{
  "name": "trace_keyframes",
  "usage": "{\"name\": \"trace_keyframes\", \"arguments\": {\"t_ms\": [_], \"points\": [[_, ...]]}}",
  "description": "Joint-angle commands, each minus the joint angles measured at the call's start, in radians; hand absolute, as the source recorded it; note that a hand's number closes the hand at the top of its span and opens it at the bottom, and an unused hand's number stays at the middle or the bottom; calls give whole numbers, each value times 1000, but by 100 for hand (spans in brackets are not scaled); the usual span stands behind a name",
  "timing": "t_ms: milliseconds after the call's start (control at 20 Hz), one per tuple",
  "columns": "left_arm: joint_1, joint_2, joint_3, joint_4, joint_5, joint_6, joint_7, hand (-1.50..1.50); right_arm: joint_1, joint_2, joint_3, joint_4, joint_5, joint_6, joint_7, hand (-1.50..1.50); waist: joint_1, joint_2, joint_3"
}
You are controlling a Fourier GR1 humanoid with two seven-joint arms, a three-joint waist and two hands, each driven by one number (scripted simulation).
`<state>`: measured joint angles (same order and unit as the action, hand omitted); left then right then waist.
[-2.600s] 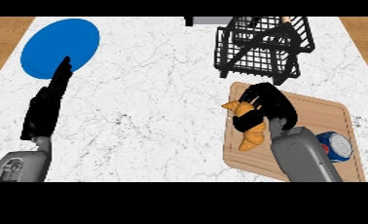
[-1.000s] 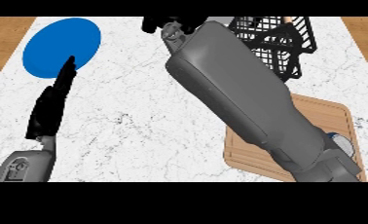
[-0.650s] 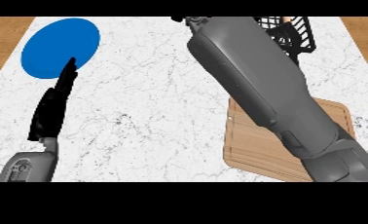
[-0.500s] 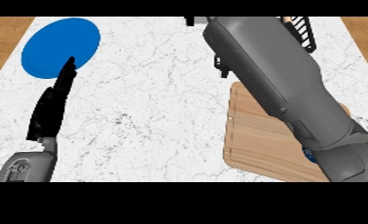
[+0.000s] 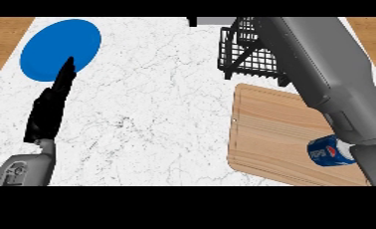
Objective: Pick the croissant from the cutting board and place it in the tiered basket
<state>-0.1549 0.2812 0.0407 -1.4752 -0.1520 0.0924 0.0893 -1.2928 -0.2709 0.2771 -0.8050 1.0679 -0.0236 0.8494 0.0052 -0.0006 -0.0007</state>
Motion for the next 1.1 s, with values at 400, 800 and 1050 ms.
{"name": "trace_keyframes", "arguments": {"t_ms": [400,800,1050], "points": [[-7,-1,7,-25,-10,-15,12,0,95,-22,-142,107,-105,-44,-238,150,13,6,1],[-10,-5,15,16,-37,4,-31,0,224,36,-258,100,-212,-126,-223,-150,3,5,1],[-7,-11,27,35,-19,-13,-34,0,225,24,-314,17,-241,-215,-254,-150,-2,3,1]]}}
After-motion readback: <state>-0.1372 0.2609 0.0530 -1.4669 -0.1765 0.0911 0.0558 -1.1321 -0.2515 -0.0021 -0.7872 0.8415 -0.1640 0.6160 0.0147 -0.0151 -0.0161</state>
